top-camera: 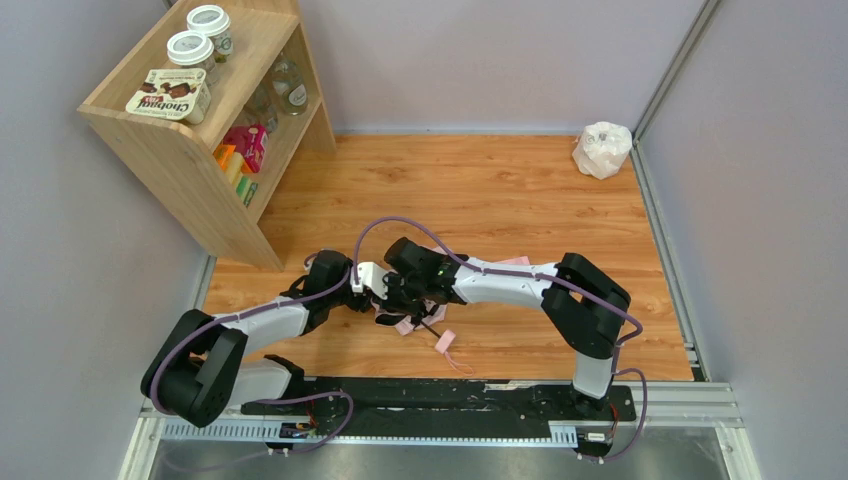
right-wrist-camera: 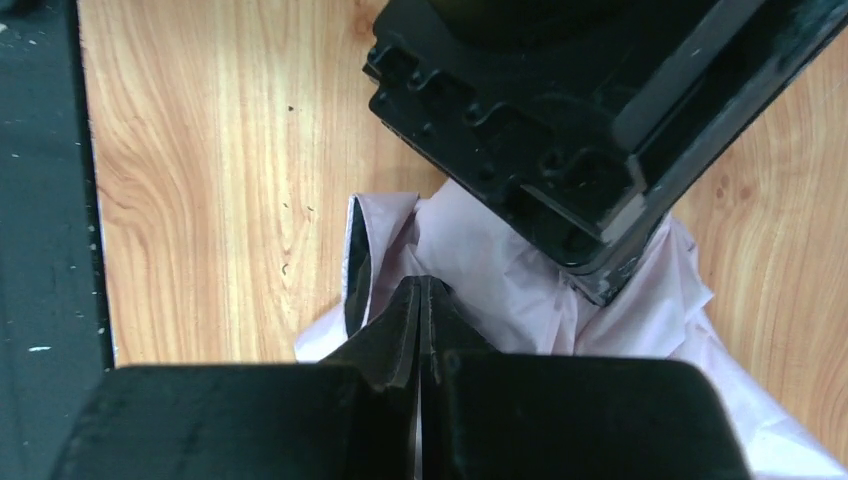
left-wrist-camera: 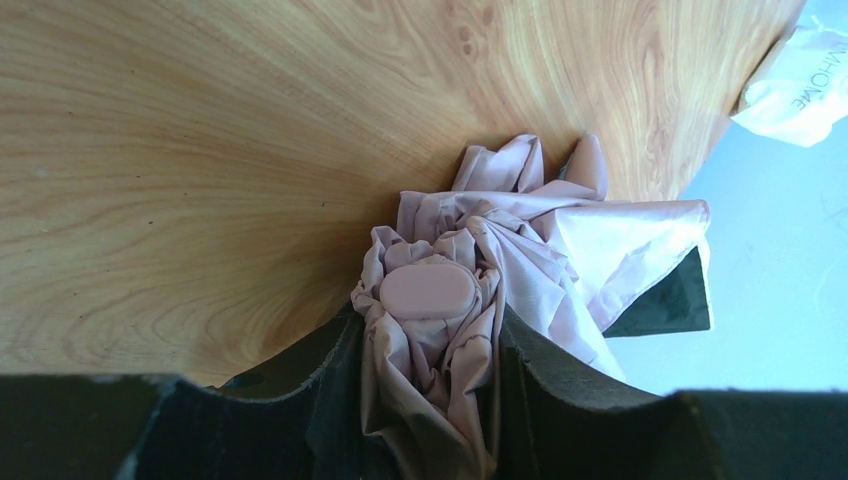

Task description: Put away the umbrella

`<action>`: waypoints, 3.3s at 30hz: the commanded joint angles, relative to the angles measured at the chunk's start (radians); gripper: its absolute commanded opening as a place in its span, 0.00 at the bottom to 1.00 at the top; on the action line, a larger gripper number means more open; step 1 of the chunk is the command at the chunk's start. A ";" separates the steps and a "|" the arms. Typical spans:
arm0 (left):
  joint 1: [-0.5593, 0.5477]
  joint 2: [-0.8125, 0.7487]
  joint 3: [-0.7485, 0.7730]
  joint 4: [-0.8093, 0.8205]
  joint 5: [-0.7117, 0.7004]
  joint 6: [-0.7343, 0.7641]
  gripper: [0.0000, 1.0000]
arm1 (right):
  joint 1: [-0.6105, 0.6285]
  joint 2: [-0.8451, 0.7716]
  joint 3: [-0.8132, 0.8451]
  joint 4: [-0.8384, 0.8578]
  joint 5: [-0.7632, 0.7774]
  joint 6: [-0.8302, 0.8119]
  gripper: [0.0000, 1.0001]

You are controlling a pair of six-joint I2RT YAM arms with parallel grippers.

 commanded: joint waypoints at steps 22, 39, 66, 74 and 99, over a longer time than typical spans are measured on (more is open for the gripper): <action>0.006 -0.019 0.005 -0.004 -0.003 -0.036 0.00 | 0.050 -0.414 -0.222 0.080 0.465 0.443 0.74; 0.006 0.023 0.087 -0.214 0.025 -0.033 0.00 | 0.150 -0.017 -0.081 0.154 0.664 0.335 0.97; 0.006 -0.213 0.054 -0.141 -0.119 0.106 0.75 | -0.042 0.054 -0.340 0.280 0.037 0.548 0.00; 0.006 -0.373 0.065 -0.265 -0.156 0.217 0.76 | -0.190 0.061 -0.372 0.436 -0.312 0.693 0.00; -0.158 -0.339 0.254 -0.546 -0.259 0.009 0.78 | -0.342 0.196 -0.297 0.461 -0.484 0.854 0.00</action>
